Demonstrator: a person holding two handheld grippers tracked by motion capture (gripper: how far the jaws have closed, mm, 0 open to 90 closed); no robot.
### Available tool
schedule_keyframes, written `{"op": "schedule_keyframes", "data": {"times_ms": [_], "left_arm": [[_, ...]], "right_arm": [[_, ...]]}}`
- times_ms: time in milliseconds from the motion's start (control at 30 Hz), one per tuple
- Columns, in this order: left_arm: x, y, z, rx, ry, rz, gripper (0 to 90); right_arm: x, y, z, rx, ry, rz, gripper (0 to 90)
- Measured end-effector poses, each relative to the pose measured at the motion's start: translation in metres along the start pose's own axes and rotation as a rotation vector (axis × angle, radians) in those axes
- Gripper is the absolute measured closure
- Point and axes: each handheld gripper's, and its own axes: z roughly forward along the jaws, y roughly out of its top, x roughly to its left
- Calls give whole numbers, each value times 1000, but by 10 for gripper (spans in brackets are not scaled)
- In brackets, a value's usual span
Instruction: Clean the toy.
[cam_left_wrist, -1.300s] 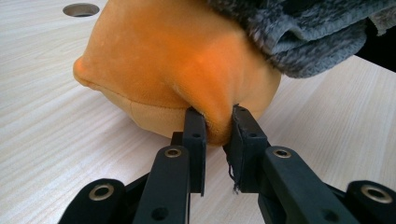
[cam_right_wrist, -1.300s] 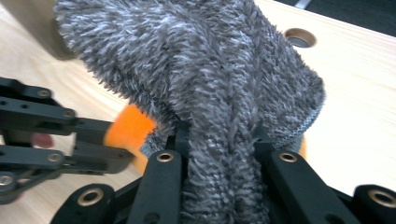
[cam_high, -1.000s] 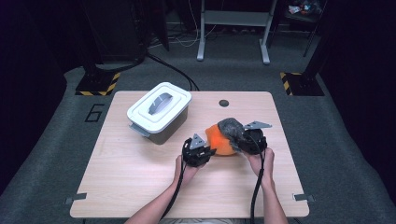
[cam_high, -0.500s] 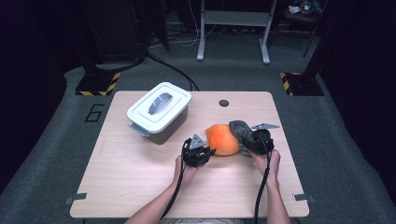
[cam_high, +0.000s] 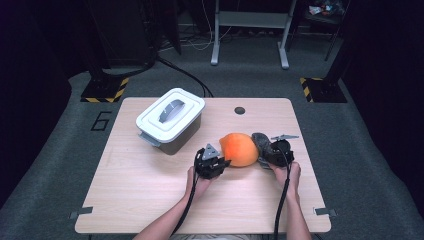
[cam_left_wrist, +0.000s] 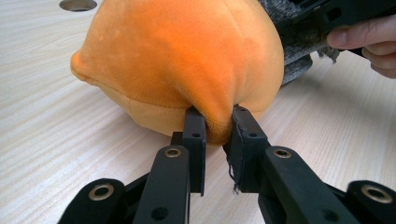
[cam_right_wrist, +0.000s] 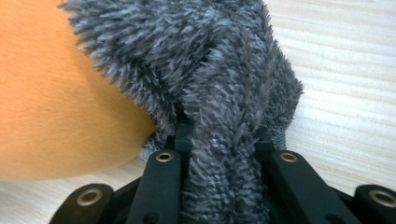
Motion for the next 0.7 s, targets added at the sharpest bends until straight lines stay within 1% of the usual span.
{"op": "schedule_keyframes", "data": {"times_ms": [67,167,200,267,333,367,400,433,500,567,600,667,700], "left_arm": [[0,0,0,1,0,3,781],[0,0,0,2,-2,-4,781],[1,0,-1,3,-1,-5,781],[2,-1,-1,-2,1,-6,781],[3,-1,-1,0,2,-7,781],[2,-2,-1,-2,1,-15,781],[3,-2,-1,0,2,-8,780],[3,-1,-1,3,-1,-5,780],[2,-1,-1,-1,0,-6,780],[1,-1,0,-2,2,-4,779],[1,-1,-1,2,-2,-2,779],[1,0,0,0,-4,1,779],[0,0,0,0,-5,6,778]], "right_arm": [[0,-1,1,8,-1,8,729],[-1,-1,-2,-3,-2,11,730],[-1,-1,-4,-11,-2,2,731],[0,0,-10,-26,-5,10,733],[1,1,-18,-47,3,0,733],[1,2,-23,-62,0,-14,733],[3,3,-27,-76,9,-12,733],[6,5,-32,-89,21,-20,733],[12,9,-42,-117,40,-47,732],[21,14,-51,-146,67,-65,731],[26,17,-55,-159,76,-94,732],[41,23,-60,-172,100,-119,731],[47,26,-62,-176,110,-142,731]]}}
